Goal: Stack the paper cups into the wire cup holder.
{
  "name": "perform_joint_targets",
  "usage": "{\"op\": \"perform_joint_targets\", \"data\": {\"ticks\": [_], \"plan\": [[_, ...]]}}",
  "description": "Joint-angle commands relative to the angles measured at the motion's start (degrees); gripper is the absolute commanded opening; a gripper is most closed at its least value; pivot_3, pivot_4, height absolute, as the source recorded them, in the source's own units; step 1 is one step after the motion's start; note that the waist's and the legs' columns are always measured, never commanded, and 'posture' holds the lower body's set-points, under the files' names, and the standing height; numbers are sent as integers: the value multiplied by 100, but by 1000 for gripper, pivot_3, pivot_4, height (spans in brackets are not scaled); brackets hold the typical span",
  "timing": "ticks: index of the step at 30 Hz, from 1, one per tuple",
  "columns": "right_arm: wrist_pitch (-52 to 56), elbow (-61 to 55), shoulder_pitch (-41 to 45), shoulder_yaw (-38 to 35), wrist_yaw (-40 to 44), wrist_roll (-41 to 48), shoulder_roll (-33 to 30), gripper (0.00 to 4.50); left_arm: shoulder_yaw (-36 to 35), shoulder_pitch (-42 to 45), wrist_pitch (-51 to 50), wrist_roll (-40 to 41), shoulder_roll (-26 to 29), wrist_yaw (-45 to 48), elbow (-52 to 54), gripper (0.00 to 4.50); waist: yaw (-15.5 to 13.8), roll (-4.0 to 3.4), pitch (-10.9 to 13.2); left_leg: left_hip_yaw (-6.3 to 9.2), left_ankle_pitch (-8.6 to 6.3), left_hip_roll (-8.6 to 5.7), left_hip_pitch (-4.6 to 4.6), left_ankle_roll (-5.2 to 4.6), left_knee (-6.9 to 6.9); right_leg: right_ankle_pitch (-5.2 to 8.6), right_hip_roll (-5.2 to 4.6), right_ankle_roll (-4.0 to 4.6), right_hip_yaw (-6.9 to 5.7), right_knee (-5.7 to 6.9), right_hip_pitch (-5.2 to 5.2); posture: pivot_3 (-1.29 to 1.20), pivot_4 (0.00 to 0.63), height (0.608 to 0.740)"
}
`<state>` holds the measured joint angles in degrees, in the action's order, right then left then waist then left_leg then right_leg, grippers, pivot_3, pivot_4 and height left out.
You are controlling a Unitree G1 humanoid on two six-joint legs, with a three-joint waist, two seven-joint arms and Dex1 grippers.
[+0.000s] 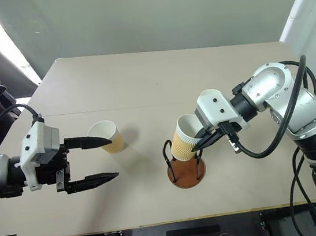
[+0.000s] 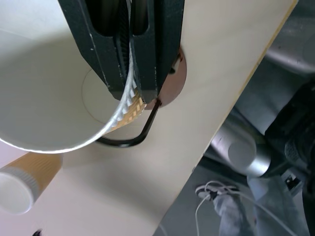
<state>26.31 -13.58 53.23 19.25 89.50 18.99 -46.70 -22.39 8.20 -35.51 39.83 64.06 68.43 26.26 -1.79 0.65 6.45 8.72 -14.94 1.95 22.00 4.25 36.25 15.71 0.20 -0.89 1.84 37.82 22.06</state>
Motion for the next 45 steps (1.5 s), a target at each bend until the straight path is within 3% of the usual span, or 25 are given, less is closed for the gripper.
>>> {"op": "perform_joint_targets", "data": {"ticks": [1,4,8,11,15,22,26,30,38,45], "plan": [[-188,61,102,-62,36,-100,-34,1291,-271,-48,-15,70,73,-31,160,4500,2,0,0,0,0,0,0,0,0,0,0,0,0,0,0,0,150,740],[-315,793,520,-249,-235,-332,107,2390,-324,-57,24,34,61,-80,141,4500,3,0,0,2,0,0,-3,0,0,0,0,0,1,-1,0,0,150,740],[-1261,2983,1359,-185,-957,-1258,318,3802,-79,403,235,-408,-137,-760,-195,4500,0,0,0,19,-2,1,-9,-4,3,2,-6,5,6,3,13,0,150,740],[-2190,4765,1864,94,-1562,-2010,670,3802,447,1010,179,-832,-412,-1463,-501,4500,-48,-1,-1,31,-28,2,-14,-51,-2,6,-14,20,-5,17,18,0,150,740],[-3021,6380,2254,294,-1818,-2597,1159,3802,1112,1305,59,-1049,-672,-1680,-464,4500,-65,-3,0,26,-13,2,-5,-22,-6,4,-15,28,-8,20,28,0,150,740],[-3719,7561,2580,314,-1914,-3109,1553,3802,1302,1223,-230,-884,-863,-1784,-116,4500,-94,-3,0,-32,9,3,105,34,-16,3,-12,28,-10,16,114,0,150,740],[-3814,7903,2629,337,-2053,-3324,1713,3802,1298,1205,-211,-894,-874,-1776,-127,4500,-101,-2,0,-39,9,6,108,37,-19,4,-13,28,-10,11,116,0,150,740],[-3925,8159,2539,445,-2244,-3646,1778,2910,1301,1234,-114,-853,-940,-1732,-97,4500,-115,-2,0,-24,10,6,105,38,-12,0,-16,25,-10,20,114,0,150,740],[-4088,8280,2501,318,-2246,-3838,1753,20,1162,1231,-118,-670,-959,-1650,-28,4500,-121,-2,0,-26,16,11,84,43,-10,-4,-16,28,-12,37,103,0,150,740],[-4076,7986,2654,-35,-1545,-3450,1611,20,825,1309,-200,-202,-903,-1339,-22,4500,-121,-2,0,-40,16,11,92,43,-12,-4,-15,28,-16,29,105,0,150,740]]}}
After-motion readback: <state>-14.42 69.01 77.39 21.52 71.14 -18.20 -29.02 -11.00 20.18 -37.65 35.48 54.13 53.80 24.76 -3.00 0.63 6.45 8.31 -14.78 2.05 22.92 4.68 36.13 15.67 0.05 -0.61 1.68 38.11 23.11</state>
